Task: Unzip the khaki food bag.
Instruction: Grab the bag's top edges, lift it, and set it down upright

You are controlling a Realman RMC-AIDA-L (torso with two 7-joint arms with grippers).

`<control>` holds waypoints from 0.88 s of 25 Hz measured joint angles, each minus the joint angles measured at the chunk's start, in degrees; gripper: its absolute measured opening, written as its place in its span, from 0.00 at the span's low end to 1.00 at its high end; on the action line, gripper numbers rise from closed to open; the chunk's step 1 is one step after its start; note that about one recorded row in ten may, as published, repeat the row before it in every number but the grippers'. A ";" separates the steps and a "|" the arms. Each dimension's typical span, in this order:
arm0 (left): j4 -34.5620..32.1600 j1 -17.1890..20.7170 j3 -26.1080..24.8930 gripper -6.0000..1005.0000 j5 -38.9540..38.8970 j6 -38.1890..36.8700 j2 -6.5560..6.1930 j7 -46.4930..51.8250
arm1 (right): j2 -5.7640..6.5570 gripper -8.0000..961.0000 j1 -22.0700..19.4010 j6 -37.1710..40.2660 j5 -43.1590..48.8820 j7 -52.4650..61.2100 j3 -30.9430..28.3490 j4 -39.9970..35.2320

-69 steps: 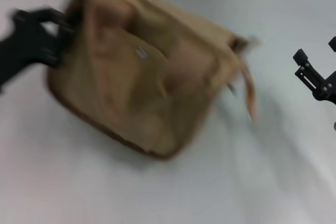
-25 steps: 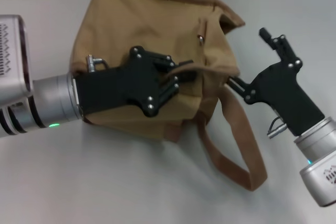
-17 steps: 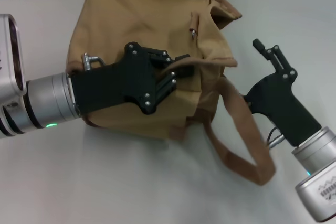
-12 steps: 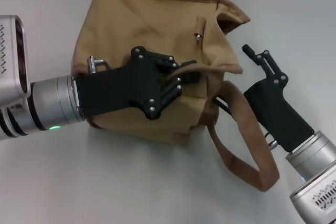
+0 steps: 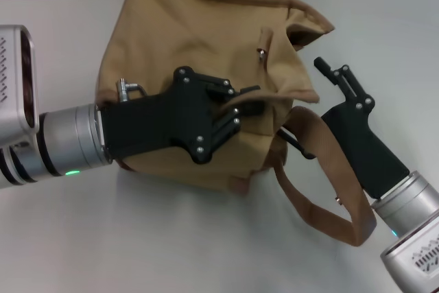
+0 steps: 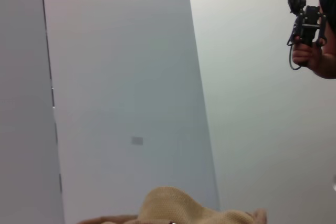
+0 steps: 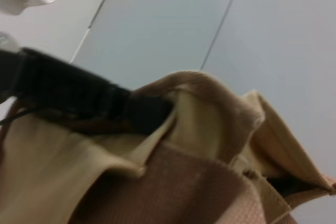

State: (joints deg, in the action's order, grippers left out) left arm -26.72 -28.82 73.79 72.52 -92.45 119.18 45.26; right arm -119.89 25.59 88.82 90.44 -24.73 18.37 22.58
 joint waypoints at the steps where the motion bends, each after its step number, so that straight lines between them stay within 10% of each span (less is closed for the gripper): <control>1: 0.04 0.00 0.33 0.06 -0.08 0.00 0.00 0.00 | 0.00 0.88 0.06 0.09 0.00 0.44 -0.54 0.21; 12: 0.69 0.28 2.04 0.06 -1.47 0.15 0.00 -0.07 | 0.00 0.87 0.64 0.17 0.10 1.28 -2.54 1.24; 22: 0.71 0.47 2.07 0.06 -1.27 0.16 0.00 -0.16 | 0.00 0.63 0.84 -0.10 0.10 1.34 -2.50 1.23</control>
State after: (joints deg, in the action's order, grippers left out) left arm -26.01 -28.35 75.86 71.25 -92.29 119.18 45.10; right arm -119.88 26.43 88.72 90.54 -23.38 15.87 23.80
